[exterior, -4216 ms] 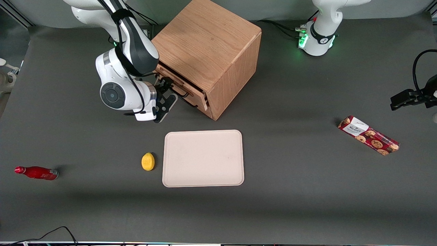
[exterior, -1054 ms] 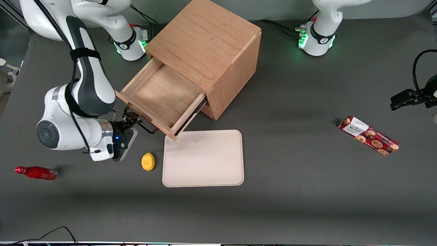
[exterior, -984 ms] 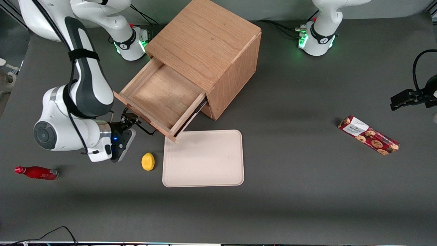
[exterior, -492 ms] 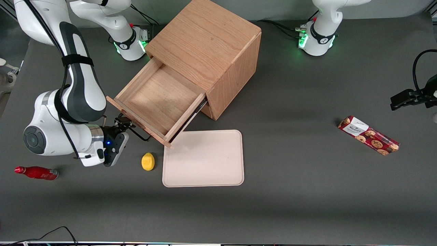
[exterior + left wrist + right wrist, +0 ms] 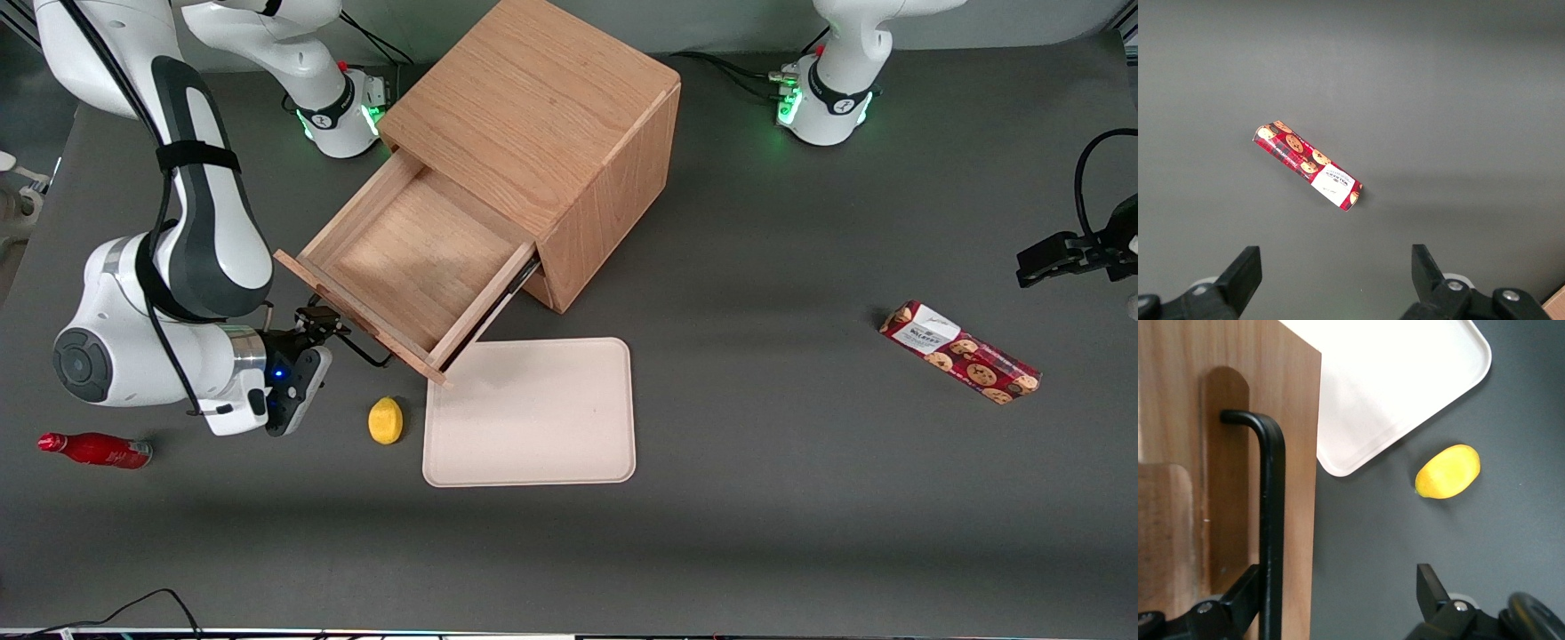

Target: Open upper drawer

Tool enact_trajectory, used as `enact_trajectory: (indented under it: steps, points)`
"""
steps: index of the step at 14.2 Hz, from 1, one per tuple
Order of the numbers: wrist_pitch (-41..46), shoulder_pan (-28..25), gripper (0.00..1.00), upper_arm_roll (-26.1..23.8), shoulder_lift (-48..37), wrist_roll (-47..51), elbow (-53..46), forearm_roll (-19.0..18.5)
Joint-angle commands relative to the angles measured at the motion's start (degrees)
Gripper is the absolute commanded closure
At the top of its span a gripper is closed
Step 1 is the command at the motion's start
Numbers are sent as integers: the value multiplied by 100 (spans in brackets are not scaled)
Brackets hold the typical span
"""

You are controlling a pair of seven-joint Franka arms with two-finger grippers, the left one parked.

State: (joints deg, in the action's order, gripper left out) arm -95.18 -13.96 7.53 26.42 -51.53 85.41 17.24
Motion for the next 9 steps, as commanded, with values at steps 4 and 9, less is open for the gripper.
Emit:
enact_trajectory:
  steps: [4, 9]
  points:
    - [1054, 51, 0, -102, -636, 1916, -508, -308]
    - [1159, 25, 0, -120, -1568, 3812, -147, -861]
